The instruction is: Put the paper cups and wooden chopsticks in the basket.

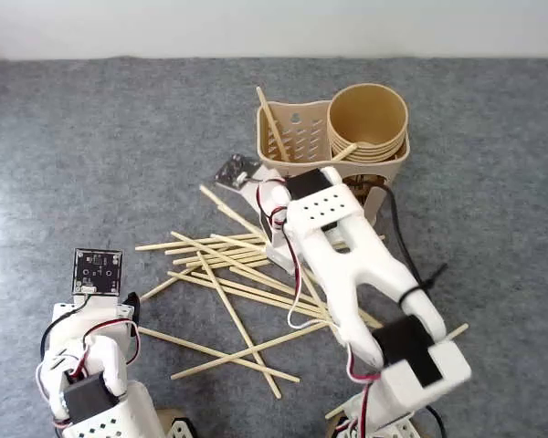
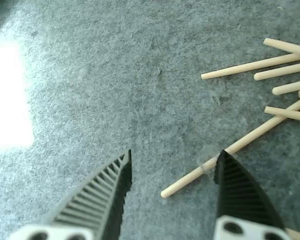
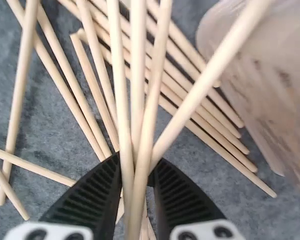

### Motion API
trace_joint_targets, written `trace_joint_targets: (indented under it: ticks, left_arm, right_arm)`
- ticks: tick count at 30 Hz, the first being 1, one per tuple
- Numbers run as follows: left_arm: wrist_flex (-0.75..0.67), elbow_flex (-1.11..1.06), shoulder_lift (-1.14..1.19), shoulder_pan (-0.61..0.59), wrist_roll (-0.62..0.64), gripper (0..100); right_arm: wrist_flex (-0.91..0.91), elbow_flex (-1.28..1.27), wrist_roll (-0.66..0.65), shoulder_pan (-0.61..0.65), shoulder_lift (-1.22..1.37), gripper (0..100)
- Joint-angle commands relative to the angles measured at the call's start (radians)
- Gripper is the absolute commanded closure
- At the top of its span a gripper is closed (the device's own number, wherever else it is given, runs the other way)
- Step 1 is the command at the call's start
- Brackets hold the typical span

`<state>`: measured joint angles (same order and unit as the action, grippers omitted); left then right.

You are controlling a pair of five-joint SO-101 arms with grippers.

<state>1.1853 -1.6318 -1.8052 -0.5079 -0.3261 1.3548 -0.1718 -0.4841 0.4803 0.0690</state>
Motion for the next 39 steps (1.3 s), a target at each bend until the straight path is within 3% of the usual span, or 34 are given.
trace_joint_targets:
  ticks: [1,22,39]
  left_arm:
    - [-0.020,0.005,-0.014,0.000,0.008,75]
    - [-0.020,0.005,-0.014,0.000,0.008,75]
    - [-0.020,0.004,-0.014,0.000,0.008,75]
  right_arm:
    - [0.013,0.041,0.015,0.012,-0.127,99.0]
    - [-0.054,0.041,0.017,0.012,-0.573,99.0]
    - [-0.328,0.043,0.020,0.010,-0.720,99.0]
